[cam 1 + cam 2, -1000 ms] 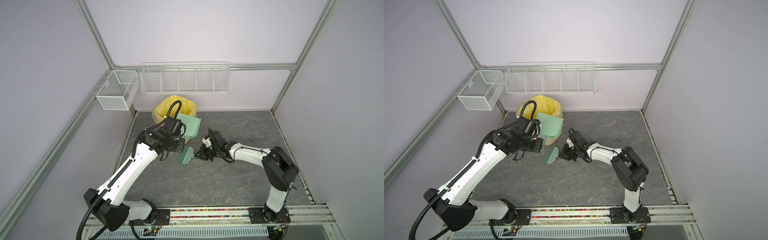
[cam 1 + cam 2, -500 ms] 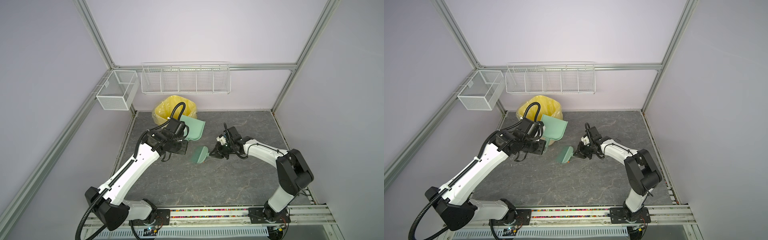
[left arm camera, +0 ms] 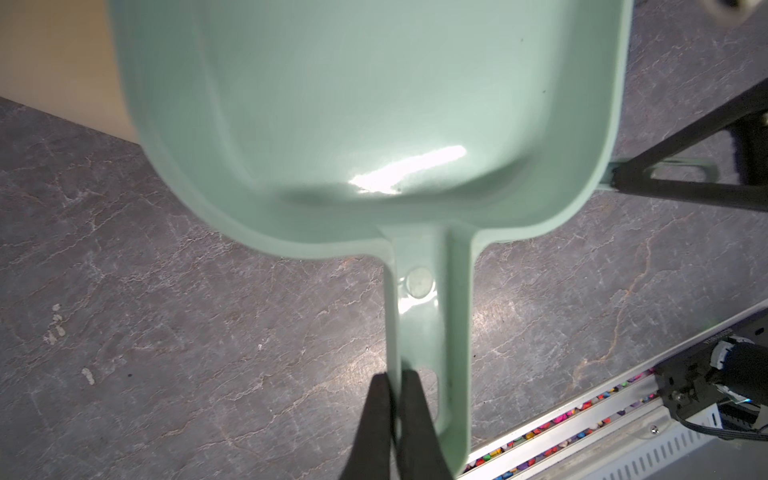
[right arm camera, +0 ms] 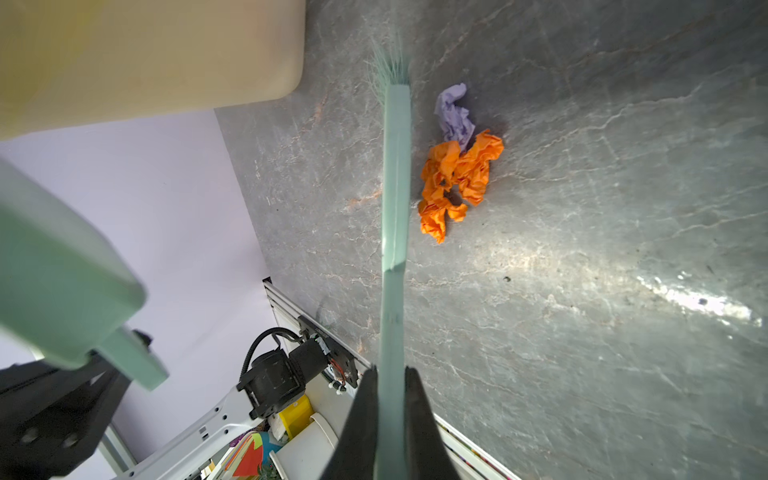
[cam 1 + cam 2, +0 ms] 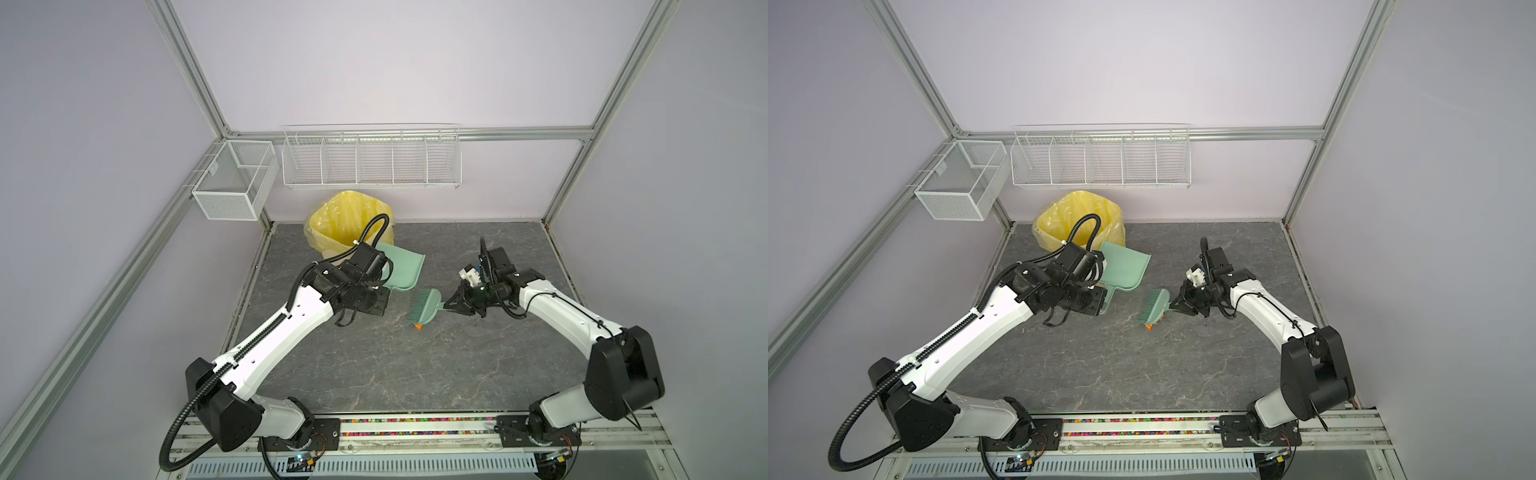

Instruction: Sweep away the paper scraps from the table

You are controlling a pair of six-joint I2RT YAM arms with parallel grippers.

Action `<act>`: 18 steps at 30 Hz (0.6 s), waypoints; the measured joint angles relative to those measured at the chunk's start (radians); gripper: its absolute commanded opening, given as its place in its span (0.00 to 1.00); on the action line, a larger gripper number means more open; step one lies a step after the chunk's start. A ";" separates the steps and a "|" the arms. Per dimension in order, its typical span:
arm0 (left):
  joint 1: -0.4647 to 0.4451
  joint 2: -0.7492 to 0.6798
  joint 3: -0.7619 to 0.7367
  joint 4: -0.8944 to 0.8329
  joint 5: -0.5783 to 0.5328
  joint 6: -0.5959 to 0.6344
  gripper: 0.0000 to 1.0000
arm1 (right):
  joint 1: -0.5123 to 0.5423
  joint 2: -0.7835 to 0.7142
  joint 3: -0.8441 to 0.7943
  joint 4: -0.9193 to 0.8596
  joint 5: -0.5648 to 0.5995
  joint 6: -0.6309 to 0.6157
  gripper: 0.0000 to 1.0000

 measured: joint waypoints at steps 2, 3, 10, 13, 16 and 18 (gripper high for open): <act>-0.003 0.006 0.000 0.005 0.003 -0.003 0.00 | 0.000 -0.011 0.031 -0.017 0.003 -0.012 0.07; -0.008 0.006 0.000 0.008 0.005 -0.006 0.00 | -0.001 -0.018 0.045 -0.023 0.006 -0.019 0.07; -0.056 0.010 0.000 0.015 0.009 -0.022 0.00 | -0.024 -0.062 0.063 -0.080 0.044 -0.060 0.07; -0.070 0.019 0.000 0.016 0.010 -0.029 0.00 | -0.050 -0.064 0.087 -0.119 0.066 -0.088 0.07; -0.073 0.023 0.000 0.017 0.013 -0.045 0.00 | -0.074 -0.063 0.132 -0.165 0.103 -0.130 0.07; -0.077 0.023 -0.002 0.023 0.016 -0.056 0.00 | -0.082 -0.063 0.176 -0.206 0.148 -0.173 0.07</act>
